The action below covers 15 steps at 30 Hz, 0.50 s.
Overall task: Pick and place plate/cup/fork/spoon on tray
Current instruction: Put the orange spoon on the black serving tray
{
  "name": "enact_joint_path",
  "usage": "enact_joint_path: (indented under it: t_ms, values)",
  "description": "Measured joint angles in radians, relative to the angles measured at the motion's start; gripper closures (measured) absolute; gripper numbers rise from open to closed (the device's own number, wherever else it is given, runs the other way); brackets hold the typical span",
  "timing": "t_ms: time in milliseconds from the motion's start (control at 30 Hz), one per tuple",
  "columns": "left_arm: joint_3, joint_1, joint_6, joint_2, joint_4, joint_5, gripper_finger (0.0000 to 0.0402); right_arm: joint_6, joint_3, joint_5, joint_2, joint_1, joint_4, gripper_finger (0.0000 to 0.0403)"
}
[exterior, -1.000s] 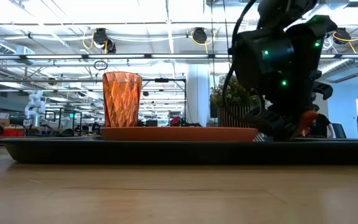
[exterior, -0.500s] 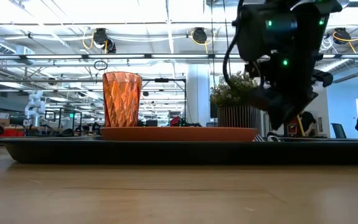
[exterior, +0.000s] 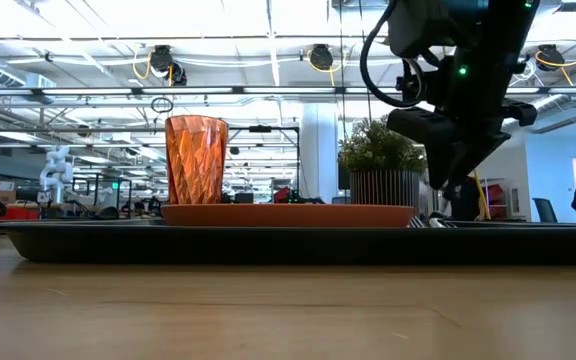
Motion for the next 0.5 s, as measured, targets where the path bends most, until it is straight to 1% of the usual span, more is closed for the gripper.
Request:
enact_joint_path:
  t_ms: [200,300,367,500]
  values:
    - [0.0,0.0,0.0,0.0,0.0,0.0,0.036,0.0,-0.031,-0.006,0.0,0.0,0.004,0.0257]
    - [0.0,0.0,0.0,0.0,0.0,0.0,0.036,0.0,-0.072,-0.037,0.0,0.0,0.02,0.0257]
    - [0.0,0.0,0.0,0.0,0.0,0.0,0.036,0.0,-0.099,-0.057,0.0,0.0,0.037,0.0257]
    - [0.0,0.0,0.005,0.0,0.0,0.0,0.036,0.0,-0.14,-0.062,0.0,0.0,0.096,0.0257]
